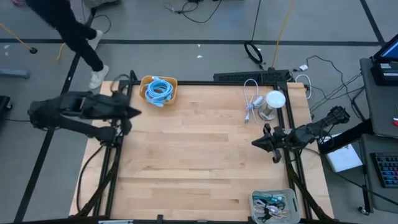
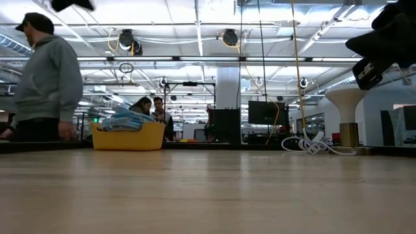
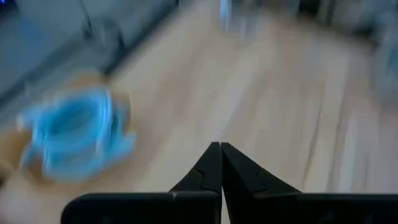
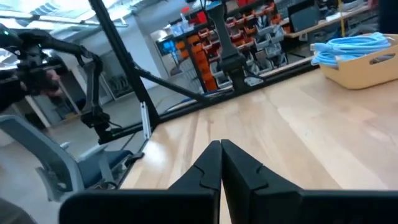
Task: Pick & Place USB Port
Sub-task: Return to Home Position
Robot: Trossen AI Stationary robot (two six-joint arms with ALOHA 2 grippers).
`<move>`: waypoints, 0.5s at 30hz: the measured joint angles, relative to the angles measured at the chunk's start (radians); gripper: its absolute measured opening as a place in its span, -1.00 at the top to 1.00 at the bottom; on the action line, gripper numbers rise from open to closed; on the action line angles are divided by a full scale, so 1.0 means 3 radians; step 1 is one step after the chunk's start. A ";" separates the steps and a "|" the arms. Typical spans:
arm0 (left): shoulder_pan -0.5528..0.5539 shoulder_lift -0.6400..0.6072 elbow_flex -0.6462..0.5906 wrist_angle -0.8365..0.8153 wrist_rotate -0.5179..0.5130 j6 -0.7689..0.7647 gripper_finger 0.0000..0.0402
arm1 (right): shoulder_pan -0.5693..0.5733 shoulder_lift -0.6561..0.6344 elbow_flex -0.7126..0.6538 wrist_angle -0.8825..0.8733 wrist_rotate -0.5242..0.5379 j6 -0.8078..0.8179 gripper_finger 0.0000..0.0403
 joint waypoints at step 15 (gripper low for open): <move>-0.0062 -0.1051 -0.2096 0.2763 0.0357 0.0540 0.99 | -0.0004 0.0014 -0.0003 0.0091 0.0298 0.0218 1.00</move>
